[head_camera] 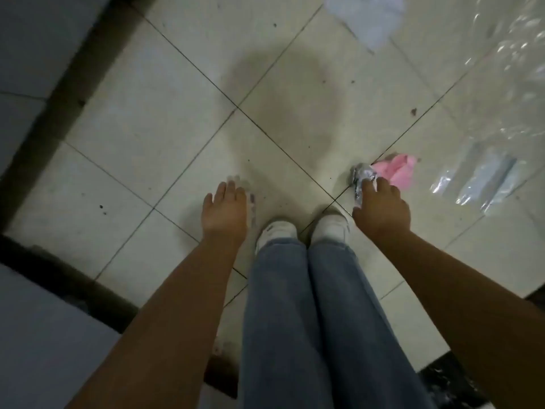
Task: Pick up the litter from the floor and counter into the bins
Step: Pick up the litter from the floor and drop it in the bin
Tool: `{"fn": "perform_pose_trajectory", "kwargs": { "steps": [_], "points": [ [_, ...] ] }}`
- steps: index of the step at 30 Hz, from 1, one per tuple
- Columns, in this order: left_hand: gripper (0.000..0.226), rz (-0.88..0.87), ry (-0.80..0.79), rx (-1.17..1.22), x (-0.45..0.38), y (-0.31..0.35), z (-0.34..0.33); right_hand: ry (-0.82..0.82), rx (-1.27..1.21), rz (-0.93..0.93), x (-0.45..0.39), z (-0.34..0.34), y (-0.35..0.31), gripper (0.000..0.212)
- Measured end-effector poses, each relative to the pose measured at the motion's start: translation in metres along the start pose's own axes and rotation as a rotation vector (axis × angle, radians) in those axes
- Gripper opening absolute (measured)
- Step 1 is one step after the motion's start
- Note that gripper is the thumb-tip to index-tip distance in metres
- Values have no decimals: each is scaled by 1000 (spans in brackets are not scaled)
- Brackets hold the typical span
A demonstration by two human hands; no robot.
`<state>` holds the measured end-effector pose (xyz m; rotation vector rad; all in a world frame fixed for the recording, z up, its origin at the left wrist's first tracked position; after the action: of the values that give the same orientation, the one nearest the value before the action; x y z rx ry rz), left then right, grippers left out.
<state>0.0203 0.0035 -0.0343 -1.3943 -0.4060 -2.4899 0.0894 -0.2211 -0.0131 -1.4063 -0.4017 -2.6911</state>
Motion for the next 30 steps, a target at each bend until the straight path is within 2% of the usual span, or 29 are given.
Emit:
{"fn": "perform_pose_trajectory", "kwargs": {
  "steps": [3, 4, 8, 11, 14, 16, 18, 21, 24, 30],
  "points": [
    [57, -54, 67, 10, -44, 1, -33, 29, -60, -92, -45, -37, -4, 66],
    [56, -124, 92, -6, -54, 4, -42, 35, -57, -88, -56, -43, -7, 66],
    [50, -293, 205, -238, -84, 6, -61, 140, -19, -86, -86, -57, -1, 43],
    [37, -315, 172, -282, -86, 9, -56, 219, -26, -42, -87, -59, 1, 42],
    [35, -332, 138, -239, -81, 10, -42, 155, -45, -36, -72, -49, 2, 46],
    [35, -268, 120, -266, -67, 20, -13, 60, -72, -38, -58, -40, 4, 50],
    [27, -114, 34, -221, -58, 23, 4, 49, -98, -14, -44, -27, 6, 47],
    [28, 21, -59, -207, -60, 17, -3, 57, -163, 94, -36, -18, 0, 46],
    [25, 19, -43, -231, -71, 14, -20, 47, -288, 165, -40, -22, -8, 51],
    [28, -71, -7, -237, -89, 4, -47, 58, -374, 196, -59, -51, -21, 57]
  ]
}}
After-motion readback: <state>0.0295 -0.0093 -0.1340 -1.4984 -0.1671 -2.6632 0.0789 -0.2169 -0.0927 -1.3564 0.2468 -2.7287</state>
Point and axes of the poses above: each hand's wrist, its own x-axis away from the middle knuckle, its own z-axis out of the back of the hand, y = z × x, the point moved 4 cm from there along -x, towards the middle knuckle, and after that the axes turned 14 degrees about x, right-handed, at the moved point
